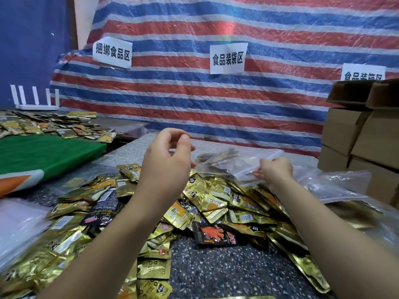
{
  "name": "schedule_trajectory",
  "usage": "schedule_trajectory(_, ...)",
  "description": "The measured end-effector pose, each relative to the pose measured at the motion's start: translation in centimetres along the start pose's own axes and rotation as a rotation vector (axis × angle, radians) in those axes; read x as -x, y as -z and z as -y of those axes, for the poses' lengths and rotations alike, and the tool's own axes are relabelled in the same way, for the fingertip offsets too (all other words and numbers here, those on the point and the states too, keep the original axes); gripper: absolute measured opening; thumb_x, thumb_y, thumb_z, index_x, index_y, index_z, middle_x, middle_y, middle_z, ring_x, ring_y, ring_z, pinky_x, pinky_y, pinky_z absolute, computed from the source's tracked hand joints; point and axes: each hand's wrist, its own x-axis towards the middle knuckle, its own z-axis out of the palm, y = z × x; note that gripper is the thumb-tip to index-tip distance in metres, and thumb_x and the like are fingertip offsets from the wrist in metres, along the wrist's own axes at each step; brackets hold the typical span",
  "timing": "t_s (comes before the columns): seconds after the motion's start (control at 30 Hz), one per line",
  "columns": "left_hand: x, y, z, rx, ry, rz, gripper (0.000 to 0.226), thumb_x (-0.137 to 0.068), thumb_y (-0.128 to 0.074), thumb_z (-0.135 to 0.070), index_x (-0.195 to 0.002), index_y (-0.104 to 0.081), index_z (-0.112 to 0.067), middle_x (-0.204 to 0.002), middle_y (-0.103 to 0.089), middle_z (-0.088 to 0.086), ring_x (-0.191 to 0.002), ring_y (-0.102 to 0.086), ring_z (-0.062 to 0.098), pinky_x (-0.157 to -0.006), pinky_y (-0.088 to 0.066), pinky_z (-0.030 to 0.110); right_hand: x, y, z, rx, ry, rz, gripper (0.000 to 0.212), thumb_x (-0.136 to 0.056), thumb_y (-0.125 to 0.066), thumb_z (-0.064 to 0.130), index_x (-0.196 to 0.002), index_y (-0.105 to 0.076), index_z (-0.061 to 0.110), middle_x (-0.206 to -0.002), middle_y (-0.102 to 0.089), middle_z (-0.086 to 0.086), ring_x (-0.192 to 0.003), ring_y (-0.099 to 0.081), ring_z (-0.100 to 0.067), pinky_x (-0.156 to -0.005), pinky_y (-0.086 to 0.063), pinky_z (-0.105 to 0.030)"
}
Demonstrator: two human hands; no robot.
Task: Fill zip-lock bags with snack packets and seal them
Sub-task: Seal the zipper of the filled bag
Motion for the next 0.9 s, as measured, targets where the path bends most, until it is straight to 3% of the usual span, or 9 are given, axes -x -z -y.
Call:
schedule_trajectory(0.13,0.2,0.0,-0.1,-0.055,-0.029,0.035,0.022,-0.102,-0.046,-0.030,-0.088,-0.063,-0.027,-0.082,-0.068,-0.010,-0.061,-0.065,0.003,-0.055,-0.052,0.028,1.2,0.2,0.4,0.222,0.322,-0.212,0.015,-0.098,-0.057,0.016,-0.110,-0.049,0.013,-0.100,-0.054,-0.003,-0.085,-0.059,-0.022,-0.068,-0.048,-0.034)
schedule_trajectory(0.2,0.5,-0.1,-0.1,-0.084,-0.061,0.067,0.032,-0.101,-0.048,-0.032,-0.077,-0.064,-0.020,-0.067,-0.066,-0.004,-0.053,-0.059,0.010,-0.053,-0.050,0.035,1.9,0.1,0.7,0.267,0.480,-0.171,0.004,-0.101,-0.053,0.019,-0.101,-0.051,0.014,-0.092,-0.057,0.000,-0.079,-0.058,-0.017,-0.060,-0.041,-0.026)
schedule_trajectory(0.27,0.7,-0.2,0.0,-0.118,-0.096,0.087,0.048,-0.100,-0.046,-0.040,-0.063,-0.056,-0.010,-0.050,-0.051,0.001,-0.046,-0.046,0.015,-0.048,-0.040,0.041,3.0,-0.3,0.7,0.288,0.565,-0.046,0.021,-0.104,-0.048,0.023,-0.090,-0.057,0.010,-0.081,-0.059,0.000,-0.069,-0.056,-0.015,-0.057,-0.040,-0.024)
schedule_trajectory(0.33,1.0,-0.4,0.1,-0.129,-0.115,0.112,0.061,-0.099,-0.043,-0.047,-0.054,-0.040,-0.006,-0.044,-0.037,-0.002,-0.042,-0.033,0.014,-0.047,-0.030,0.035,4.7,-0.7,0.7,0.271,0.590,0.075,0.039,-0.105,-0.045,0.028,-0.077,-0.058,0.004,-0.068,-0.055,-0.003,-0.060,-0.048,-0.017,-0.055,-0.038,-0.031)
schedule_trajectory(0.43,1.0,-0.6,0.4,-0.096,-0.109,0.138,0.059,-0.100,-0.041,-0.048,-0.050,-0.030,-0.018,-0.040,-0.027,-0.012,-0.037,-0.024,0.006,-0.042,-0.022,0.020,7.8,-1.1,0.6,0.181,0.581,0.196,0.050,-0.105,-0.043,0.037,-0.065,-0.051,0.009,-0.057,-0.046,-0.004,-0.053,-0.042,-0.018,-0.054,-0.035,-0.034)
schedule_trajectory(0.53,1.0,-0.8,1.0,-0.175,-0.110,0.162,0.044,-0.101,-0.044,-0.041,-0.063,-0.047,-0.019,-0.047,-0.042,-0.012,-0.039,-0.036,0.004,-0.040,-0.028,0.020,10.3,-1.1,-0.1,0.028,0.500,0.302,0.044,-0.105,-0.046,0.036,-0.072,-0.058,0.008,-0.058,-0.055,0.000,-0.049,-0.048,-0.011,-0.045,-0.040,-0.026)
schedule_trajectory(0.63,1.2,-1.0,1.1,-0.247,-0.160,0.178,0.029,-0.101,-0.048,-0.033,-0.077,-0.056,-0.020,-0.059,-0.053,-0.004,-0.047,-0.044,0.004,-0.042,-0.034,0.021,12.1,-0.9,-0.6,-0.086,0.438,0.364,0.023,-0.103,-0.052,0.024,-0.085,-0.062,0.014,-0.069,-0.062,0.002,-0.055,-0.053,-0.007,-0.050,-0.045,-0.022)
schedule_trajectory(0.77,1.4,-0.9,0.8,-0.299,-0.244,0.172,0.052,-0.100,-0.039,-0.044,-0.056,-0.042,-0.017,-0.049,-0.041,-0.006,-0.045,-0.036,0.008,-0.043,-0.023,0.025,13.1,-0.2,-1.0,-0.049,0.494,0.409,0.030,-0.103,-0.051,0.028,-0.080,-0.060,0.012,-0.056,-0.058,0.006,-0.048,-0.050,-0.009,-0.047,-0.040,-0.026)
schedule_trajectory(0.9,1.1,-0.1,1.4,-0.198,-0.058,0.295,0.066,-0.089,-0.036,-0.065,-0.046,-0.037,-0.015,-0.038,-0.033,-0.011,-0.035,-0.028,0.007,-0.038,-0.022,0.020,13.9,0.0,-1.6,0.007,0.535,0.393,0.047,-0.104,-0.047,0.038,-0.077,-0.057,0.001,-0.049,-0.052,-0.003,-0.038,-0.047,-0.008,-0.041,-0.036,-0.025)
